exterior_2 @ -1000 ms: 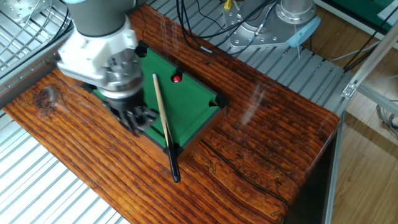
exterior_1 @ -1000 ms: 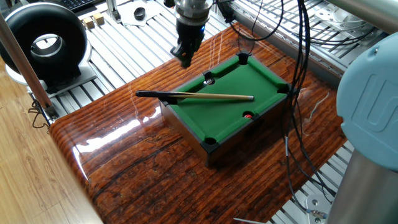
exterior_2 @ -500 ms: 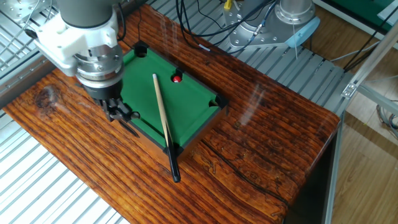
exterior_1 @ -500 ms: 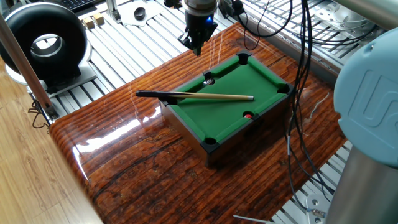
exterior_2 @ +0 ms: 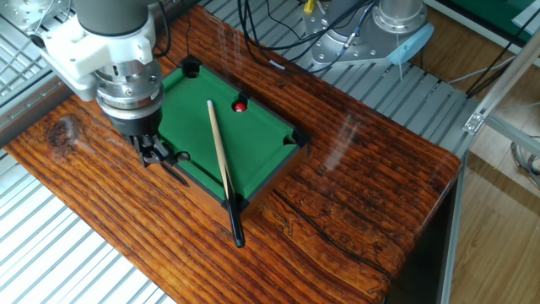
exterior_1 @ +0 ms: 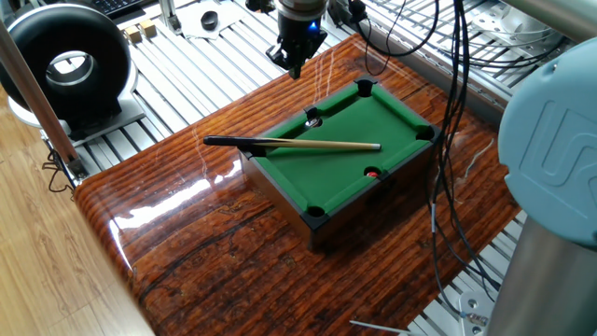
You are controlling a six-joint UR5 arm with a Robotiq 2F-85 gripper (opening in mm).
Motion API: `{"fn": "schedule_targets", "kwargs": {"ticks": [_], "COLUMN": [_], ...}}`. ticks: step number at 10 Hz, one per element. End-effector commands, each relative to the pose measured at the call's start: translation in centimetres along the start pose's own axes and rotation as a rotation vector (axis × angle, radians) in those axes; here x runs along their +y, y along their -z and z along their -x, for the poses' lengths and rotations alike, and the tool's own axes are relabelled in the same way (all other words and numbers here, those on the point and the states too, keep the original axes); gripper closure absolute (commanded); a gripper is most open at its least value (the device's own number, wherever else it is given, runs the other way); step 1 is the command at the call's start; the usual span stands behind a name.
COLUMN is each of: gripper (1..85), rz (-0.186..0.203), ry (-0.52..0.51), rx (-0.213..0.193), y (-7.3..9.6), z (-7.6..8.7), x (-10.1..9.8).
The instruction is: Hit the pool ball
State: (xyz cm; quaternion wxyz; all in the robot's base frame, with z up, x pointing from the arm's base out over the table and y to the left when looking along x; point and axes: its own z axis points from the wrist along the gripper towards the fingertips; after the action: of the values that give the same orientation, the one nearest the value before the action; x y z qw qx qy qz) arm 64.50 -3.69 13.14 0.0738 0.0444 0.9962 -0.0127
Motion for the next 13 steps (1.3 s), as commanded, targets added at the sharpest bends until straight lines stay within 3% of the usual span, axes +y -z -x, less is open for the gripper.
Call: {"fn": "schedule_targets", "kwargs": {"ticks": [1,13], "gripper": [84.7,84.7], "rz": [0.017,0.015], "ry": [-0.016,-0.025], "rx": [-0.011,-0.022], "y": [0.11,0.21], "z": [0.34,0.53], "x": [0.32,0.4]}}
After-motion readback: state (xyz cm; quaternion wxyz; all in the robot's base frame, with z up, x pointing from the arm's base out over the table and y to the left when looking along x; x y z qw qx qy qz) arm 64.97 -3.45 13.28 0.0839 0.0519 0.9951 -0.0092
